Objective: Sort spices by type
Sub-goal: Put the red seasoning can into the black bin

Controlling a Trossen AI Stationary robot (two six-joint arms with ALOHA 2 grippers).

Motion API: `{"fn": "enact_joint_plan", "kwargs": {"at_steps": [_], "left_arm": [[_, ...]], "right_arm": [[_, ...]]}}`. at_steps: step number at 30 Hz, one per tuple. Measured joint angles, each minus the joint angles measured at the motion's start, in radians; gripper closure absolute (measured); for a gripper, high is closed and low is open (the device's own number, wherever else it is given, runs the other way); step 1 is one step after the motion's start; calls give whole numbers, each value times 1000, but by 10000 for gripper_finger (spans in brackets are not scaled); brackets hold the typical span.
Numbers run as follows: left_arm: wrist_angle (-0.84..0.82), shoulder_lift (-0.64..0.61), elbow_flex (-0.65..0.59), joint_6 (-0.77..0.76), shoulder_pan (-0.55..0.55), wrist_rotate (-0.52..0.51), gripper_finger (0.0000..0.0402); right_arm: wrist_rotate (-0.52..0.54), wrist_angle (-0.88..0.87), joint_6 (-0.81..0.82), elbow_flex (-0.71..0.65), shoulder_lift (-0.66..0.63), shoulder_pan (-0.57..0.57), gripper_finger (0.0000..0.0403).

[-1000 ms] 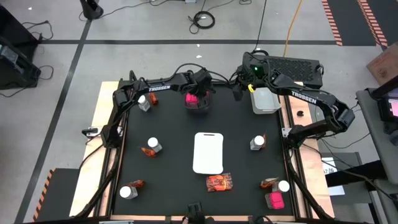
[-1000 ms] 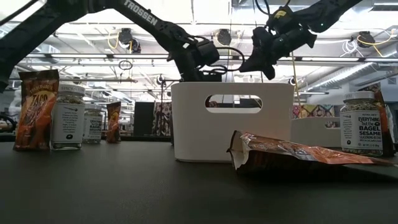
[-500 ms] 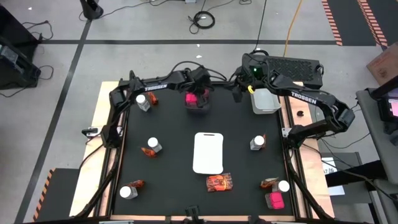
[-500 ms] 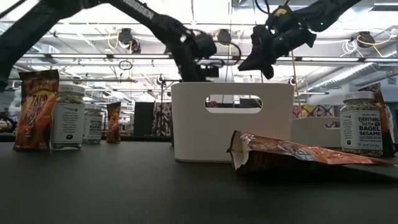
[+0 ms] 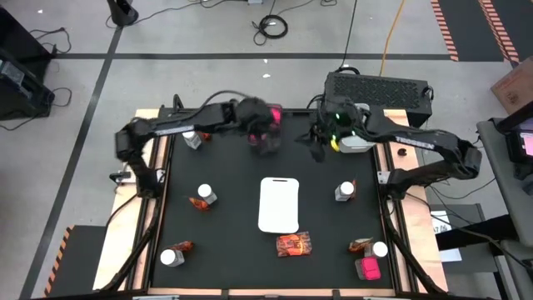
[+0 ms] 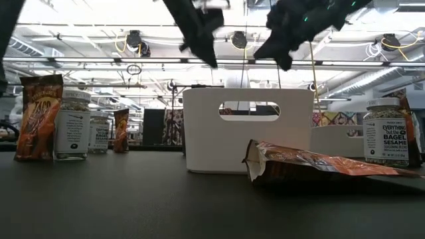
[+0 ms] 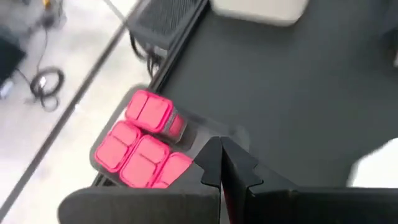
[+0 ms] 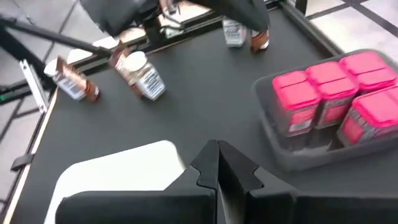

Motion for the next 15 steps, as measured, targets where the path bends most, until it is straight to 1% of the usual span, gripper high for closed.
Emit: {"fn": "enact_joint_plan", "kwargs": {"at_steps": [3,5,9,12,15], "left_arm": [[84,-100,-122,-74,-78,-4,401],[186,-147,-222,-123,-139,-3,401],[393,-191,-394,-245,-281,22,401],[499,-187,-460,-310,-410,21,401],[565,-156,-470,-347,-524,-33,401]], "right_arm": [[119,-80,61,0,-64,120,403],[189,-126,130,1,-98,206,403],[319,-171,305,1,-126,401,403],[398,-173,426,1,-129,545,403],[462,-179,557,1,-120,671,403]]}}
